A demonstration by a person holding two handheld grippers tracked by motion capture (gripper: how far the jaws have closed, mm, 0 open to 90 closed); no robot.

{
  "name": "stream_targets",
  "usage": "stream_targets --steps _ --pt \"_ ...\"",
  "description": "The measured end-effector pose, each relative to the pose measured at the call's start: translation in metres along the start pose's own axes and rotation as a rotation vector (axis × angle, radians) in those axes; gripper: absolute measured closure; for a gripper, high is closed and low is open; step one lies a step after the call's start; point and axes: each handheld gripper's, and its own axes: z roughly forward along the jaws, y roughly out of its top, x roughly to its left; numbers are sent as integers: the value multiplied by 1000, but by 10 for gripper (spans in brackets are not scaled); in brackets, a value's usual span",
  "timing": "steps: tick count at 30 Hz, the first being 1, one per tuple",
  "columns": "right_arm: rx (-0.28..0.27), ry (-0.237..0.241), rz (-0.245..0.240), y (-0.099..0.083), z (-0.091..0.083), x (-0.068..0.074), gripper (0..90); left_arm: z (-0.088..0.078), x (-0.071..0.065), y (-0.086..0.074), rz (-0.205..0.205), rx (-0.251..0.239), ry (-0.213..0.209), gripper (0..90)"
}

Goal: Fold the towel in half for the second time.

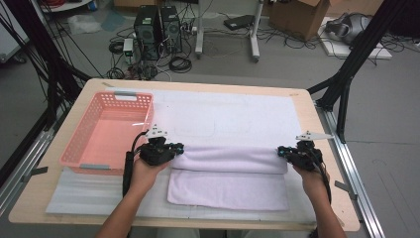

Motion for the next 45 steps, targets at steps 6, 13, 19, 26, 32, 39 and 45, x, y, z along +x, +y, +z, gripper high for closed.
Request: stream_targets --steps 6,13,19,26,32,39,45 --pt "-36 2 -10 -12 -16 8 850 -11 -7 -11 5 -43 -19 836" --pt "-85 -1 -29 -29 -39 26 849 -29 -20 -25 60 -93 -42 834" --pt "-103 -14 -49 -50 -54 43 849 -41 -32 -46 92 -111 -60 832" --pt "-110 -25 -52 -67 -65 57 849 -48 -38 -69 79 -102 -76 831" --pt "-102 -28 -73 -79 -75 70 849 -57 -44 -77 80 -107 -78 828" --pt "-73 -26 -82 -91 -79 77 828 -61 -45 -84 37 -83 -86 743" --pt "-125 -45 -33 -88 -91 73 566 -66 -43 -77 5 -138 -82 542"
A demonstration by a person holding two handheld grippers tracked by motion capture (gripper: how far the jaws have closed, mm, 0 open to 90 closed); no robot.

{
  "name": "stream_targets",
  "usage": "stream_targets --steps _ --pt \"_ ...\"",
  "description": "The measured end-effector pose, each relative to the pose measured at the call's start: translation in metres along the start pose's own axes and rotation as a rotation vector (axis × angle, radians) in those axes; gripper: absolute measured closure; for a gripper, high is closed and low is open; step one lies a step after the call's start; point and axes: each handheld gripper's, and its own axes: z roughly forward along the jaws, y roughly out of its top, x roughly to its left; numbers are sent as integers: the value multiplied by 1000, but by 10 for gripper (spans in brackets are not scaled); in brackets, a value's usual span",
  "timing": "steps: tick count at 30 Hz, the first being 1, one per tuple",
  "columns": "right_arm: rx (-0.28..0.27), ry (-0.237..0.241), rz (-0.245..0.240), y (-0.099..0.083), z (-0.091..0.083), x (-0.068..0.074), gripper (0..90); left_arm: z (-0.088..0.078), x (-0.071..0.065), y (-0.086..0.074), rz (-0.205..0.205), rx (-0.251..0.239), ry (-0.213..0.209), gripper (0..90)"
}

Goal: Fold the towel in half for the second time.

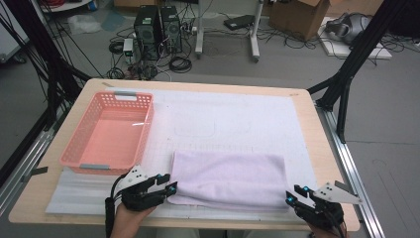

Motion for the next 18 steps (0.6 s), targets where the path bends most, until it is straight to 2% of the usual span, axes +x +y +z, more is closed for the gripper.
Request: stream_targets --steps 1,3,5,6,10,13,16,18 --pt "-21 -4 13 3 -2 0 556 1 0 1 5 -1 -2 532" --pt "-31 -10 0 7 1 0 567 4 0 1 2 10 6 530" --pt "1 -3 -7 6 9 3 603 8 0 -1 -7 25 10 532" --pt "28 2 -26 4 18 4 612 9 0 -2 1 41 13 539" --pt "126 20 -41 -6 40 4 675 12 -1 -6 17 108 31 659" --pt "151 23 -45 -11 40 3 694 15 -1 -10 27 168 53 717" --pt "162 23 -63 -15 35 3 709 13 -2 -10 28 197 53 736" --pt "168 32 -60 -16 32 3 709 12 -3 -7 32 196 54 737"
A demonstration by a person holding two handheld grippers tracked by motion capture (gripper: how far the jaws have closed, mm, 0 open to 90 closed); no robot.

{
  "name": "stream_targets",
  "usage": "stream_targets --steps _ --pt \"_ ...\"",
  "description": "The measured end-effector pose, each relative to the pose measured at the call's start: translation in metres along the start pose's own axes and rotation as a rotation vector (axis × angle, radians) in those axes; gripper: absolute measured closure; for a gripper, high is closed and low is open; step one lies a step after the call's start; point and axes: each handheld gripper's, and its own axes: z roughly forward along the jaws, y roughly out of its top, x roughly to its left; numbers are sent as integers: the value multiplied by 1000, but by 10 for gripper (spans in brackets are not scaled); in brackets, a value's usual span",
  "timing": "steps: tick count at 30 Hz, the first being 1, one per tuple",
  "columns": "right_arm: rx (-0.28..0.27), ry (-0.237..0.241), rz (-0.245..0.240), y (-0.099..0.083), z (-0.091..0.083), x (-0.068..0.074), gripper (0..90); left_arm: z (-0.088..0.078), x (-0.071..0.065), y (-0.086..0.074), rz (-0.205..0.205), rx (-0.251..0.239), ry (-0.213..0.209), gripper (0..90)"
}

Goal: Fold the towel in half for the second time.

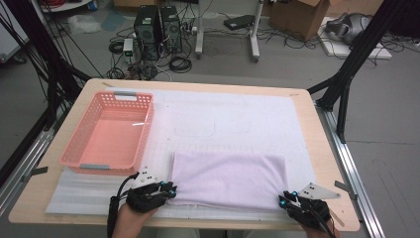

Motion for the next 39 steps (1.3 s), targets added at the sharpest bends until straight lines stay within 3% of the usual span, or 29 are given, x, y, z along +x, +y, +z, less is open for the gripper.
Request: stream_targets --steps 3,4,5,8,10,11,14,16,21,24,25,27,29,31,33,35,38,39 --pt "-3 9 2 5 -3 -3 685 -1 1 9 -2 -52 2 661" --pt "-27 9 14 8 -4 -6 680 -1 1 9 -2 -52 2 624" --pt "-56 9 21 12 -5 -9 670 2 5 19 -9 -89 12 603" --pt "-97 -3 36 26 -2 -17 667 15 15 33 -15 -94 30 590" --pt "-108 -9 25 36 6 -23 682 20 19 38 -17 -88 23 663" --pt "-106 -10 26 41 10 -26 684 31 27 47 -14 -75 30 682" --pt "-101 1 25 54 28 -32 684 43 34 53 -34 -50 34 704" --pt "-82 6 27 60 39 -35 686 59 41 57 -46 -14 64 712" --pt "-37 8 39 70 65 -41 696 72 49 56 -76 -6 140 764" --pt "0 -11 37 70 74 -45 710 73 48 56 -49 -13 178 832" --pt "-8 -14 101 68 76 -53 721 73 49 56 -37 -8 190 845" --pt "-7 -43 107 67 74 -54 717 72 49 56 -51 -21 212 842" --pt "-16 -37 103 67 72 -55 678 70 50 57 -52 -43 208 770" --pt "-43 -55 101 70 68 -59 610 69 52 57 -63 -59 202 607" --pt "-68 -75 130 72 65 -66 479 70 54 57 -69 -54 216 547" --pt "-47 -87 144 75 68 -73 421 72 57 56 -82 -43 228 498" --pt "31 -61 129 74 81 -78 411 74 62 55 -124 -25 220 441" --pt "26 -46 139 73 83 -80 418 74 62 55 -128 -27 215 443"
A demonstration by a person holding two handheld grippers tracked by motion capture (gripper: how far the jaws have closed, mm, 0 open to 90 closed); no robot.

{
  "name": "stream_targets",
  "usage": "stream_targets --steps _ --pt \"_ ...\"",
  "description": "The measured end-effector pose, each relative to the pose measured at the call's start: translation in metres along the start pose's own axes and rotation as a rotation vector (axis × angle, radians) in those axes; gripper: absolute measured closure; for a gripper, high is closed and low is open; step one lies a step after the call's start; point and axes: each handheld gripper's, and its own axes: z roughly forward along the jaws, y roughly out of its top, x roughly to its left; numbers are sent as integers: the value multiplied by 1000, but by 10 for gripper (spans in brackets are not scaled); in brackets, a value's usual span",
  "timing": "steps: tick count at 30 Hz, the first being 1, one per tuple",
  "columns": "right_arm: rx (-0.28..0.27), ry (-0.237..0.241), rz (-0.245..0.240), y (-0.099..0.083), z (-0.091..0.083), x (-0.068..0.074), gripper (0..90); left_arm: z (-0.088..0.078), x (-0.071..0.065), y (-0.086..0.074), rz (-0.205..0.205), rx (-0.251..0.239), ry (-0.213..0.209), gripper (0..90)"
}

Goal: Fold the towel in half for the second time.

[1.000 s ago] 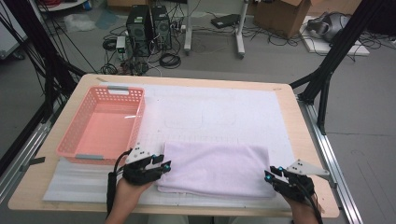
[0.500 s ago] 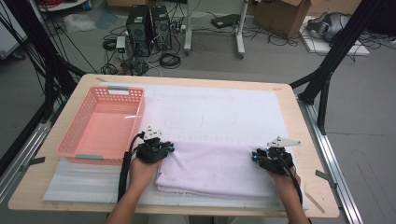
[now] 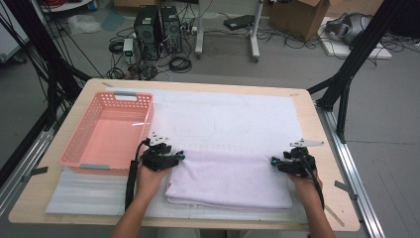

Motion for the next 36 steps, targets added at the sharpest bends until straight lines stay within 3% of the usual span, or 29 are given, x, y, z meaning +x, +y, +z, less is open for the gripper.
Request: stream_targets --steps 2,3,4,5,7,8,11,14,15,19,23,25,26,28,33,36 --pt "-11 10 20 -2 0 -2 463 0 -1 0 14 3 -20 497" --pt "-21 15 21 -3 0 -2 533 1 -2 0 33 7 -43 590" --pt "-27 62 26 -4 -1 -3 719 1 -4 0 26 10 -53 687" --pt "-30 95 25 -4 -1 -2 760 1 -4 0 5 16 -56 762" --pt "-27 80 -15 -1 -1 0 800 2 0 1 -72 12 -61 801" --pt "-23 76 -26 1 -1 -1 806 1 0 2 -90 -1 -49 808" --pt "-69 34 -22 6 0 -6 810 4 -1 3 -101 -40 -37 809" --pt "-84 11 -23 13 5 -10 809 7 2 4 -133 -46 -38 808" --pt "-89 5 -23 16 7 -11 809 9 2 8 -102 -36 -30 807" --pt "-96 -21 -22 26 10 -14 809 12 1 23 -88 -69 -18 807" --pt "-111 -32 -7 32 11 -18 799 19 2 28 -74 -64 -4 805" --pt "-111 -38 1 33 11 -17 723 19 1 26 -60 -52 4 774" --pt "-110 -37 10 32 11 -16 644 19 1 26 -60 -52 4 714" --pt "-109 -24 29 30 7 -16 539 14 -2 25 -61 -61 -5 608" --pt "-146 -16 26 22 -8 -12 522 -6 -10 21 7 -70 -48 592" --pt "-154 -3 6 13 -17 -7 560 -15 -14 17 3 -88 -75 581"
